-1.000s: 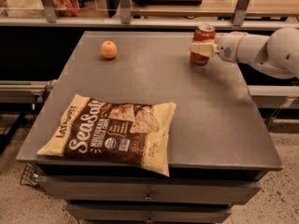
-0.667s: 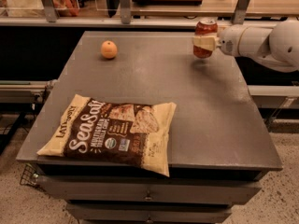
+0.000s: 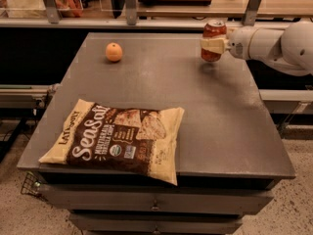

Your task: Move coke can near orange

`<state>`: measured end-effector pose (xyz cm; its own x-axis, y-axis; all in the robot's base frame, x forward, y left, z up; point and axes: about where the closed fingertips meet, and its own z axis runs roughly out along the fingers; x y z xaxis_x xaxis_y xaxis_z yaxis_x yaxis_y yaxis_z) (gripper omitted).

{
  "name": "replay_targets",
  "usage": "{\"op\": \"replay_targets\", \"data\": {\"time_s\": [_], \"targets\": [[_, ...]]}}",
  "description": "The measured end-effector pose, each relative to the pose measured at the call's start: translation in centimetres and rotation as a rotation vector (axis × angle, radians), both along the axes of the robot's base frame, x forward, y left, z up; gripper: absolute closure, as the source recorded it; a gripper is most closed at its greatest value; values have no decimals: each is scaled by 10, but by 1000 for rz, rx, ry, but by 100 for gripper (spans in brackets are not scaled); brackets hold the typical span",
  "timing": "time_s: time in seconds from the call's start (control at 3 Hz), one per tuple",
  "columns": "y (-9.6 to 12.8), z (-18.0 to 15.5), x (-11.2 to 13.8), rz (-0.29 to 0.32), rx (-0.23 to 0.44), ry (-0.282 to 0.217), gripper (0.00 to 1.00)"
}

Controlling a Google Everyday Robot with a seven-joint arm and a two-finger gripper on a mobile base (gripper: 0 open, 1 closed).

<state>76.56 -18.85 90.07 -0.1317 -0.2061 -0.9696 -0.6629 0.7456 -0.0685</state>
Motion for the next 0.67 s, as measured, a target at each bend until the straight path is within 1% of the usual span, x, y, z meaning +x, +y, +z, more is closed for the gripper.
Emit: {"op": "replay_targets", "data": {"time_s": [0.33, 0.67], "targets": [[30, 1, -4, 46, 44, -18, 100], [97, 12, -10, 149, 128, -51, 100]]}}
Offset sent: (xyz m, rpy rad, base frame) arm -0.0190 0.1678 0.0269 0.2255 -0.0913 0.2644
